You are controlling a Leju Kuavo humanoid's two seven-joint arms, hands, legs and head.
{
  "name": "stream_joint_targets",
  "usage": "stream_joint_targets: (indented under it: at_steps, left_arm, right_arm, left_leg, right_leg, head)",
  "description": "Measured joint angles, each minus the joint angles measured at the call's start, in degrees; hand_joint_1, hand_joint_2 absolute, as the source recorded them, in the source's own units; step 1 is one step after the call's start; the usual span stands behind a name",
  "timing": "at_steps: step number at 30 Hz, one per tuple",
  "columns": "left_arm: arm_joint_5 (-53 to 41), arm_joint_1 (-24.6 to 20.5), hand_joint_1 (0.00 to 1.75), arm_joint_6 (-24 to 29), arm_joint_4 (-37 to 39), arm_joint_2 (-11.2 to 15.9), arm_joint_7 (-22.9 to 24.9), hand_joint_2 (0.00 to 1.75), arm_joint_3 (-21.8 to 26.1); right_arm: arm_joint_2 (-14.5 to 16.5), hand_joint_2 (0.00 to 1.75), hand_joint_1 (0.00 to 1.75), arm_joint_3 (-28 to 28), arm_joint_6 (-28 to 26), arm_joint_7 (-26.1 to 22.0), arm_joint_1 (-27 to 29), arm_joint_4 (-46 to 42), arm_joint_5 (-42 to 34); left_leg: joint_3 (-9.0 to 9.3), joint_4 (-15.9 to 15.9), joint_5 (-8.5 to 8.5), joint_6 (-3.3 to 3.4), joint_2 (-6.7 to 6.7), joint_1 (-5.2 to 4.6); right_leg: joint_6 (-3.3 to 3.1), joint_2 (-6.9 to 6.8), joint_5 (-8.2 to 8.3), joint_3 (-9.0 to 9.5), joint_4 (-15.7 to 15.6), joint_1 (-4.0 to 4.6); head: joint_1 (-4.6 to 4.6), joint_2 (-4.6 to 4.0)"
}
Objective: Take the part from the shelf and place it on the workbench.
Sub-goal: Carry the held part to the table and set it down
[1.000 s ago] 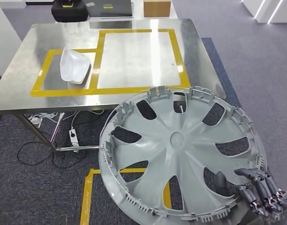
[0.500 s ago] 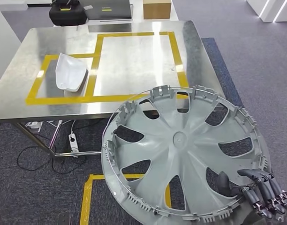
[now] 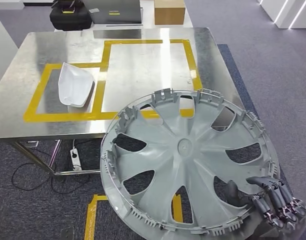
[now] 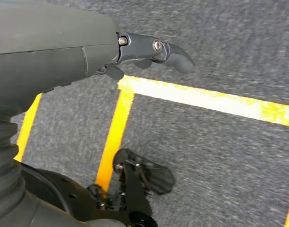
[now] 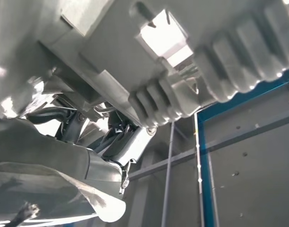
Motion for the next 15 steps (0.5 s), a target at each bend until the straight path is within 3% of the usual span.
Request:
stream_joint_targets:
  at_steps: [2, 4, 5, 6, 8, 9, 10, 12, 15]
  left_arm:
    - [-0.33, -0.17, 0.00, -0.02, 0.00, -0.07, 0.00, 1.75, 0.00]
    - [-0.73, -0.23, 0.00, -0.08, 0.00, -0.13, 0.00, 1.75, 0.00]
    - [-0.93, -0.21, 0.00, -0.14, 0.00, -0.17, 0.00, 1.75, -0.01]
    - [-1.10, -0.19, 0.00, -0.20, 0.00, -0.20, 0.00, 1.75, -0.01]
    - [-1.39, -0.17, 0.00, -0.30, 0.00, -0.31, -0.01, 1.75, -0.03]
    - [-1.53, -0.19, 0.00, -0.34, 0.01, -0.38, -0.03, 1.75, -0.04]
    - [-1.66, -0.23, 0.00, -0.38, 0.02, -0.45, -0.07, 1.75, -0.05]
    - [-1.99, -0.28, 0.00, -0.52, 0.05, -0.63, -0.17, 1.75, -0.07]
    - [-2.68, -0.40, 0.00, -0.69, 0.07, -0.76, -0.32, 1.75, -0.10]
  right_arm:
    - [-0.34, 1.75, 1.75, 0.47, 0.00, -0.04, -0.81, 0.48, -0.53]
    - [-0.66, 1.75, 1.75, 1.11, 0.00, -0.07, -1.62, 1.10, -1.22]
    - [-0.83, 1.75, 1.75, 1.48, 0.00, -0.08, -2.01, 1.45, -1.58]
    - [-1.00, 1.75, 1.75, 1.86, 0.00, -0.07, -2.40, 1.80, -1.87]
    - [-1.30, 1.75, 1.75, 2.61, 0.00, -0.06, -3.29, 2.47, -2.32]
    - [-1.43, 1.75, 1.75, 3.02, 0.00, -0.06, -3.82, 2.83, -2.50]
    - [-1.55, 1.75, 1.75, 3.42, 0.01, -0.07, -4.38, 3.18, -2.70]
    - [-1.84, 1.75, 1.75, 4.32, 0.02, -0.08, -5.40, 4.00, -3.22]
    - [-2.26, 1.75, 1.75, 5.93, 0.02, -0.13, -7.42, 5.98, -4.23]
  left_leg:
    - [0.78, -0.30, -0.31, 0.62, -0.03, 0.00]
    - [1.18, -0.33, -0.79, 0.95, -0.05, -0.13]
    - [1.48, -0.33, -1.11, 1.02, -0.09, -0.20]
    - [1.93, -0.33, -1.47, 1.03, -0.16, -0.27]
    - [2.96, -0.40, -2.29, 0.93, -0.31, -0.36]
    - [3.47, -0.43, -2.67, 0.80, -0.36, -0.40]
    - [3.73, -0.48, -2.98, 0.56, -0.37, -0.39]
    - [4.25, -0.43, -3.11, -0.22, -0.31, -0.43]
    - [4.90, 0.77, -3.34, -1.27, -0.22, -0.44]
  right_leg:
    - [0.28, 0.02, -2.36, -3.32, 5.61, -0.03]
    - [0.41, 0.02, -4.62, -8.39, 12.39, -0.02]
    - [0.36, 0.02, -4.53, -10.22, 13.91, -0.02]
    - [0.22, 0.02, -3.15, -11.05, 13.37, 0.02]
    - [-0.49, 0.01, 2.40, -10.05, 7.35, 0.28]
    - [-0.87, -0.05, 4.08, -9.30, 4.31, 0.50]
    - [-1.21, -0.05, 4.44, -8.69, 1.98, 0.74]
    - [-1.82, 0.00, 3.95, -8.09, 0.19, 1.01]
    - [-2.44, 0.05, 5.69, -5.86, -1.43, 0.63]
  head:
    - [0.33, 0.00]
    - [0.45, 0.00]
    - [0.46, 0.00]
    - [0.46, 0.00]
    - [0.49, 0.00]
    - [0.39, 0.00]
    - [0.32, 0.01]
    - [0.12, 0.01]
    - [-0.02, 0.01]
